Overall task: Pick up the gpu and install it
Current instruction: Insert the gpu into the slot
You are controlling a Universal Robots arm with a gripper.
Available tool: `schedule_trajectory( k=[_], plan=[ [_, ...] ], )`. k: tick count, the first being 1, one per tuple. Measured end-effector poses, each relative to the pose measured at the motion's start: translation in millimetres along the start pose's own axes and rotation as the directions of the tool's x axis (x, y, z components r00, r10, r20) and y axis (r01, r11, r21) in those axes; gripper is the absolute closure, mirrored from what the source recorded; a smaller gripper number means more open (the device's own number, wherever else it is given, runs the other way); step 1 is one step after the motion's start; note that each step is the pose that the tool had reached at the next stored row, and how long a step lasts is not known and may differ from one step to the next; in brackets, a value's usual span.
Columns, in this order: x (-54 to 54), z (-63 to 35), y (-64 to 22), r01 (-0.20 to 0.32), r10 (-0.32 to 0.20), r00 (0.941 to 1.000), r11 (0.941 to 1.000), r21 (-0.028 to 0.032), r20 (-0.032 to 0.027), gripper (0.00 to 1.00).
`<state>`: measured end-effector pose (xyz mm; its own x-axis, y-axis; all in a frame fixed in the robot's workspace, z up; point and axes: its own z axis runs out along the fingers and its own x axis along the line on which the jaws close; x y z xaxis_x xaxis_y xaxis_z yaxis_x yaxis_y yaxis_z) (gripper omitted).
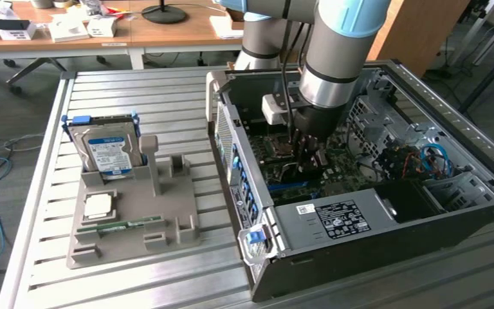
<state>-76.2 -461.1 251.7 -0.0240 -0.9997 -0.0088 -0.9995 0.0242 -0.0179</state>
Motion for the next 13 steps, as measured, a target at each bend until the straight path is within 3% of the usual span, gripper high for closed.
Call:
schedule_trajectory(
  k=[13],
  plan=[
    [-1.0, 0.0, 1.1, -0.007, 0.007, 1.0, 1.0, 0.0001, -0.0002, 0.74]
  ],
)
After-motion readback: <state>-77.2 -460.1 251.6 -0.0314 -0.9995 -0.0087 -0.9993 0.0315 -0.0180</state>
